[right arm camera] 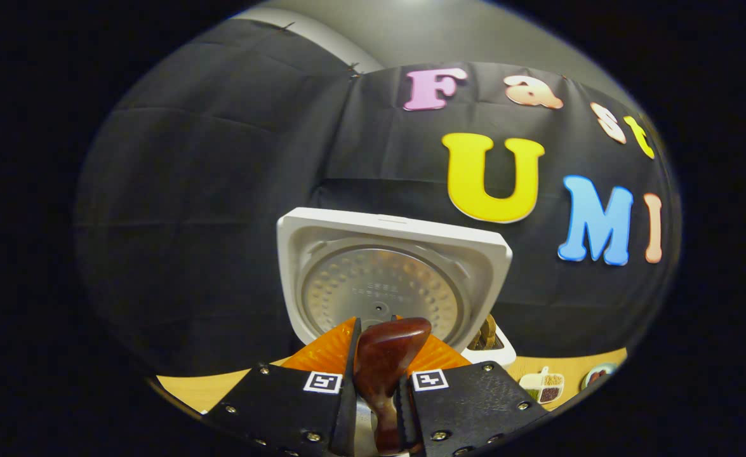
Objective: Close the left gripper, press the button to open the rice cooker; take a wooden spoon from the chopstick holder with the right hand, scoop a spoonful of rice and pour it into the rice cooker, then put the wooden spoon back into the chopstick holder.
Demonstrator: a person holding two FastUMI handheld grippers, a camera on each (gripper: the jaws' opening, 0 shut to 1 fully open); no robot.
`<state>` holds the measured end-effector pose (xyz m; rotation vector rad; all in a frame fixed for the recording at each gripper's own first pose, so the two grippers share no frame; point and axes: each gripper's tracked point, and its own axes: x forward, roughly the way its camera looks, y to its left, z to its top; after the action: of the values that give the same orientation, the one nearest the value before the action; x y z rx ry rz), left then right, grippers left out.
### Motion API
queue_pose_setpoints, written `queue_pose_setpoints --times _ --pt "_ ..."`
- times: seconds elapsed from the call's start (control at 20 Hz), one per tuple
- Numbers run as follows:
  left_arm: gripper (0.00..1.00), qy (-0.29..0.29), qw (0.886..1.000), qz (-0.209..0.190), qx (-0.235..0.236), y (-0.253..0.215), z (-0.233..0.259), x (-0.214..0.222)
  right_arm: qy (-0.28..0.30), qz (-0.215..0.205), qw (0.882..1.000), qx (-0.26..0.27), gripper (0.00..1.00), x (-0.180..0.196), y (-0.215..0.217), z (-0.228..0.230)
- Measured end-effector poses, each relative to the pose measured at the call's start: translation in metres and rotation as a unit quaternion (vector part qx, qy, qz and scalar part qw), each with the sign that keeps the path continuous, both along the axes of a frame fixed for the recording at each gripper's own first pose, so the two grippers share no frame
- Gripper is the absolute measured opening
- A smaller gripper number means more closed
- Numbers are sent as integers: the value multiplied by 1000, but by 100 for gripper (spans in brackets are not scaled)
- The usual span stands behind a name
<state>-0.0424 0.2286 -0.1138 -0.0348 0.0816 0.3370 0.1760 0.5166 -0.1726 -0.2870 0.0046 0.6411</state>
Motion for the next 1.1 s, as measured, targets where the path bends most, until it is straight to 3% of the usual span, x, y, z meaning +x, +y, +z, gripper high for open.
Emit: queue_pose_setpoints --times 0.2,0.5,0.65,0.8,0.95,1.1 --pt "99 1 1000 3 0 2 -2 -1 -30 12 998 -50 26 -5 9 -9" --pt "99 1 1000 2 2 2 -1 0 -20 14 998 -54 26 1 6 -18" --pt "99 1 1000 -1 3 2 -1 0 -12 15 1000 -24 26 -4 4 -6" --pt "97 -3 1000 -4 6 2 1 1 53 15 996 68 26 0 -7 10" --pt "99 -7 1000 -12 9 0 4 1 122 2 974 189 26 11 -29 33" --pt "99 -12 1000 -25 12 -4 10 0 199 -35 929 309 26 31 -77 46"
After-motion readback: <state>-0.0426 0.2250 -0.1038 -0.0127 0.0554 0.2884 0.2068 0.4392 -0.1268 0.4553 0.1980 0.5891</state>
